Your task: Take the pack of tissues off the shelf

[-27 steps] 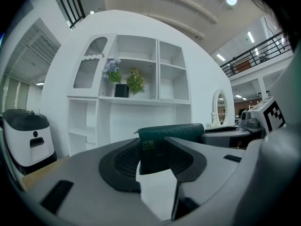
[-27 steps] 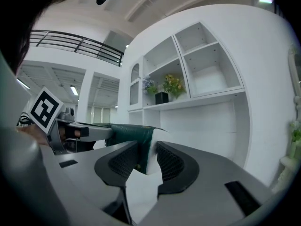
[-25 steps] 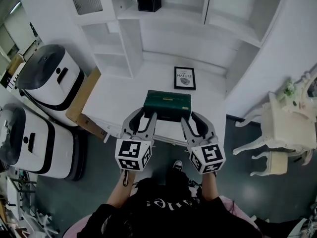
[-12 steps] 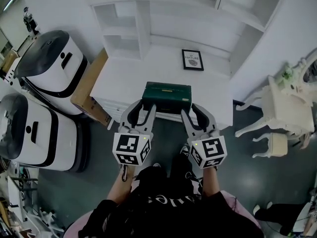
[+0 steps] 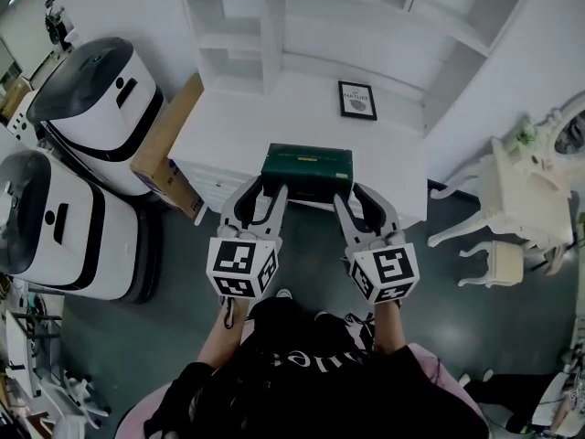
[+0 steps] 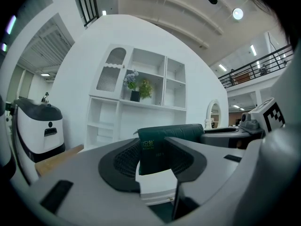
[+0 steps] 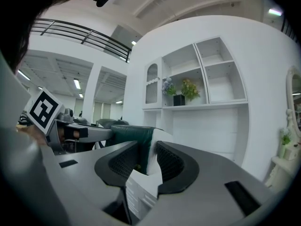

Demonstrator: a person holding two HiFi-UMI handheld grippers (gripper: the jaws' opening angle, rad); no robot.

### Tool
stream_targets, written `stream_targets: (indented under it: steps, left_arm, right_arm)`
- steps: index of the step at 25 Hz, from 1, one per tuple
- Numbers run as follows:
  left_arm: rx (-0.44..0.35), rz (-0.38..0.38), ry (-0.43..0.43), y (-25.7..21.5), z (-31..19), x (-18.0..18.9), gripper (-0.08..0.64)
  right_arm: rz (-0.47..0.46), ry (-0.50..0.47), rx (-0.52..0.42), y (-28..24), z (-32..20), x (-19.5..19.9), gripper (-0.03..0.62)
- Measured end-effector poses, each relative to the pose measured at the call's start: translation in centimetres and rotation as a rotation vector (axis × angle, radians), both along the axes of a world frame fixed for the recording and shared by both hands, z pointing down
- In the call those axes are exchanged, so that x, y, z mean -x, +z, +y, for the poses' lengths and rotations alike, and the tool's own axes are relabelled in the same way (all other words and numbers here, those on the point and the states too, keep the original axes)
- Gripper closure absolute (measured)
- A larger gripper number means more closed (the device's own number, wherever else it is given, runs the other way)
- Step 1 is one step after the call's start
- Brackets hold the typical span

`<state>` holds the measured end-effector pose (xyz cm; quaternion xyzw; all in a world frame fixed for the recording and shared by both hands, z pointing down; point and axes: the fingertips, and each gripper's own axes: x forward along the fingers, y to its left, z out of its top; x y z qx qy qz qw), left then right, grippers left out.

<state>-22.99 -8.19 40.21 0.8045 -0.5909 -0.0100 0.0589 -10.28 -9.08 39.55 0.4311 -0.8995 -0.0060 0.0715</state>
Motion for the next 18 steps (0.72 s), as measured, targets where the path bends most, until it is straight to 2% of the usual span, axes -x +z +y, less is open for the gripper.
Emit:
stream_targets:
  steps: [18]
  left_arm:
    - [0.007, -0.016, -0.056, -1.0, 2.4, -3.4, 0.407]
  right_arm:
    - [-0.023, -0.057, 0.007, -0.8, 1.6, -3.3, 0.44]
